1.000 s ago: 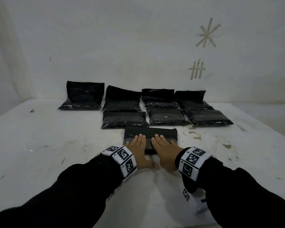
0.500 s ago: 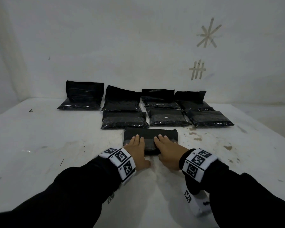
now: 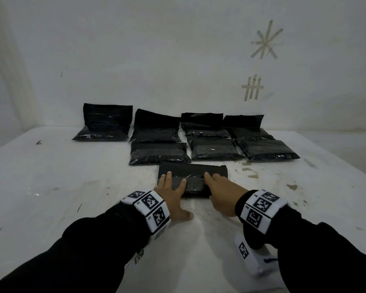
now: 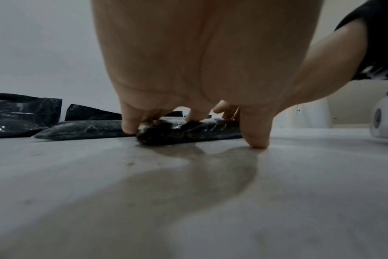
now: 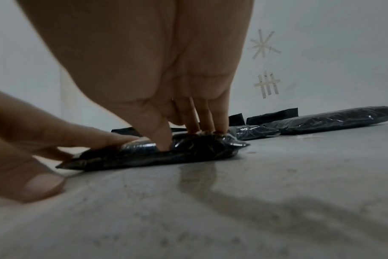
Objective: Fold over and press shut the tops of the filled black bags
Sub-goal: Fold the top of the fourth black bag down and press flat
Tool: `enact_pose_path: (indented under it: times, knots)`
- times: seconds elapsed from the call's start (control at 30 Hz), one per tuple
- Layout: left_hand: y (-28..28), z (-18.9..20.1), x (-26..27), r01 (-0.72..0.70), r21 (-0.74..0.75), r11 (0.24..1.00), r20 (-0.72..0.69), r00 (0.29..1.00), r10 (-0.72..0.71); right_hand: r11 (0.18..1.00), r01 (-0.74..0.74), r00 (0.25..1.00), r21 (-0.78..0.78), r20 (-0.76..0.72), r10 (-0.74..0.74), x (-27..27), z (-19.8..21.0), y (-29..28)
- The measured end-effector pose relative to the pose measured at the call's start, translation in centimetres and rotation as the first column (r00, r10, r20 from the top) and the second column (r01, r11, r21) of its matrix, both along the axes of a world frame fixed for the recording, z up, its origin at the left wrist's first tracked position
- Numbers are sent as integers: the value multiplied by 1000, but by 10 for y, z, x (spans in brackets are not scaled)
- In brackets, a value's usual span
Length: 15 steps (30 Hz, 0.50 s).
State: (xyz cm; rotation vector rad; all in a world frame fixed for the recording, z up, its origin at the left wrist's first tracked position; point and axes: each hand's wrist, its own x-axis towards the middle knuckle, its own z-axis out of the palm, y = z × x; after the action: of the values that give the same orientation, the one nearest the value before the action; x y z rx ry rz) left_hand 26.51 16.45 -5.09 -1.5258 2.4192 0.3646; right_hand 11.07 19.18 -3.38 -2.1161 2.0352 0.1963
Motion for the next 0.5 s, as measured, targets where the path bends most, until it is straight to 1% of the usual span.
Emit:
enact_pose_path:
  times: [0.1,0.2,0.3,0.37,0.5]
  knots:
    - [-2,-2,1,-7,25,1000,13,1000,7,998,-9,1000,66,-14,10,-4,0,4]
    - [-3,-5,-1,-21,4,1000,42,999,21,993,14,999,115,-50,-8,-4,0,6]
    - [-1,-4,-2,-47,-2,999,78,996,47,980,11,999,196,-44,-2,-5,2,7]
    - [-1,-3,-1,-53,33,998,62,997,51,975,8,1000,224,-20,-3,-7,3,9]
    - [0,0,0,-63,79,995,-14,998,64,980,13,999,201,46,-23,-9,4,11]
